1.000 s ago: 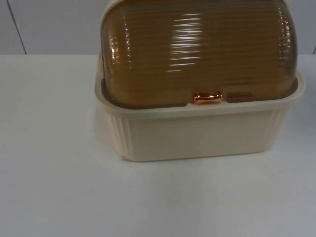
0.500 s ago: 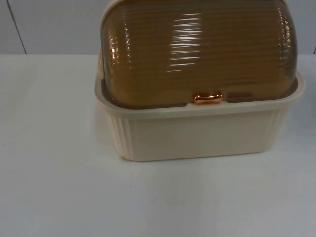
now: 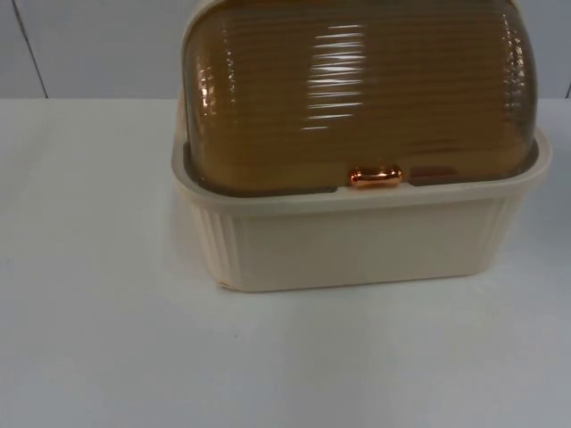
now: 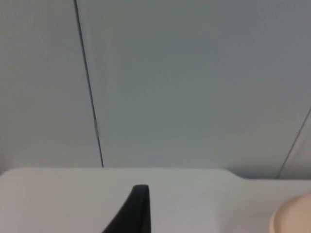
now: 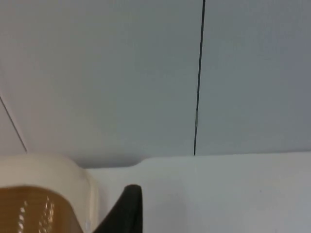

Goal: Open the box lid with the left hand, place the block into the box with the right hand, then close the box lid with the left hand.

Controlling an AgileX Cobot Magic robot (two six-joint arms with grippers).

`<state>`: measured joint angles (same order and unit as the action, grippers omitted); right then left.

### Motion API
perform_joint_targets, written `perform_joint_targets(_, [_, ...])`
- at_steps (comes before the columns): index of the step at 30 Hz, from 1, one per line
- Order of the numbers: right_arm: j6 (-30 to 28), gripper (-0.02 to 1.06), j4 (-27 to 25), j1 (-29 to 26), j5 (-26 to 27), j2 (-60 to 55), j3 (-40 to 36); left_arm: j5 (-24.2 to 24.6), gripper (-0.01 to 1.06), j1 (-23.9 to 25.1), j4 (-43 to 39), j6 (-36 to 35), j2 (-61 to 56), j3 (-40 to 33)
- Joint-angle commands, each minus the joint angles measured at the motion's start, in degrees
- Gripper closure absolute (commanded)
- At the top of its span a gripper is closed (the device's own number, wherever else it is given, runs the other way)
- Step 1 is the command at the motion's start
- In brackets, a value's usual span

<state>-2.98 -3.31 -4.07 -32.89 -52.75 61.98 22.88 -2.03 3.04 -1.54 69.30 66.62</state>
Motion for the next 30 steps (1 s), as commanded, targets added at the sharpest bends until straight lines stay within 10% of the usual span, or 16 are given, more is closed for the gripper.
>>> perform_joint_targets(1, [0.1,0.0,1.6,0.13,-1.58,0.16,-1.67,2.14,0.03,0.15,0.85,-0.31,-0.28,-0.22])
perform_joint_targets(7, [3.55,0.0,2.02,0.29,3.87,0.4,-8.47,2.2,0.03,0.15,0.06,0.34,-1.8,-0.22])
perform_joint_targets(21, [4.38,0.0,4.53,3.93,-4.95,13.58,-8.36,14.83,0.03,-0.11,-2.57,2.11,-18.49,-0.22])
perform_joint_targets(30, [5.0,0.0,6.55,3.93,-5.24,27.88,-8.23,12.19,0.03,-0.37,-3.73,2.74,-32.74,-0.22])
